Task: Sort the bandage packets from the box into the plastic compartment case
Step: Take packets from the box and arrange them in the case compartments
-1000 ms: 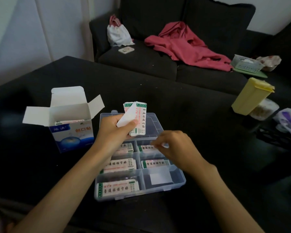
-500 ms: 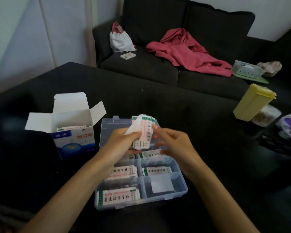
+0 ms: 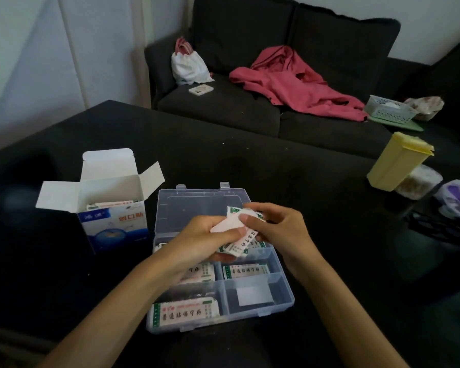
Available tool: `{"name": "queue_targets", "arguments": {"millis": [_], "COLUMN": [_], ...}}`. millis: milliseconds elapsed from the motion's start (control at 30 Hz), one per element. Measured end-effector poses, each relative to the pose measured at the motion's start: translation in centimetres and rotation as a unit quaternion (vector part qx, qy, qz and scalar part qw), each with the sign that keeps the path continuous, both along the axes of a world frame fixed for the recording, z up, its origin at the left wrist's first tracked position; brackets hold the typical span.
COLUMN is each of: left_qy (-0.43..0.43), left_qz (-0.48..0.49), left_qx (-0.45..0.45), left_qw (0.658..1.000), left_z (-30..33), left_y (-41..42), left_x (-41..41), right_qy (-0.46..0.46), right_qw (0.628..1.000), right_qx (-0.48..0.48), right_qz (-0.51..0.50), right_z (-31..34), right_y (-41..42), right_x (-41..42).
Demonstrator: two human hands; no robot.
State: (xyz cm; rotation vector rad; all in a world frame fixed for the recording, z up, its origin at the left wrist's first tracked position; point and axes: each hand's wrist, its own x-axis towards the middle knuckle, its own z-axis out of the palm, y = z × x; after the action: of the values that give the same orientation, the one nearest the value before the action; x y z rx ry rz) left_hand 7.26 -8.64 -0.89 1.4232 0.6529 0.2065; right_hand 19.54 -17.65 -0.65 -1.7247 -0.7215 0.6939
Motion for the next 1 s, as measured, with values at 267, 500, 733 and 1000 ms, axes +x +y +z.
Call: {"name": "queue_targets", "arguments": {"millis": [267, 500, 733, 1000], "left_qy": [0.007, -0.005, -0.085, -0.071], "left_qz": [-0.023, 0.067, 0.145, 0.180], "left_qx": [0.054, -0.006, -0.121, 0.011], "left_qw": [0.998, 0.998, 0.978, 0.981], "left_z": [-0.1, 0.2, 0.1, -0.1], "left_y": [0.4, 1.2, 1.5, 1.0], "left_x": [-0.1, -0.5, -0.7, -0.1], "right_qy": [0.065, -0.240, -0.509, -0.202], "right_qw": [0.997, 0.947, 0.853, 0.975], "right_qx": [-0.033, 0.208, 0.036, 0.070], "right_qz": [0.007, -0.058, 0.108, -0.065], "right_z": [-0.5, 0.9, -1.6, -0.6], "right_y": [0.2, -0.7, 0.5, 1.1], "right_x": [0.4, 0.8, -0.7, -2.2]}}
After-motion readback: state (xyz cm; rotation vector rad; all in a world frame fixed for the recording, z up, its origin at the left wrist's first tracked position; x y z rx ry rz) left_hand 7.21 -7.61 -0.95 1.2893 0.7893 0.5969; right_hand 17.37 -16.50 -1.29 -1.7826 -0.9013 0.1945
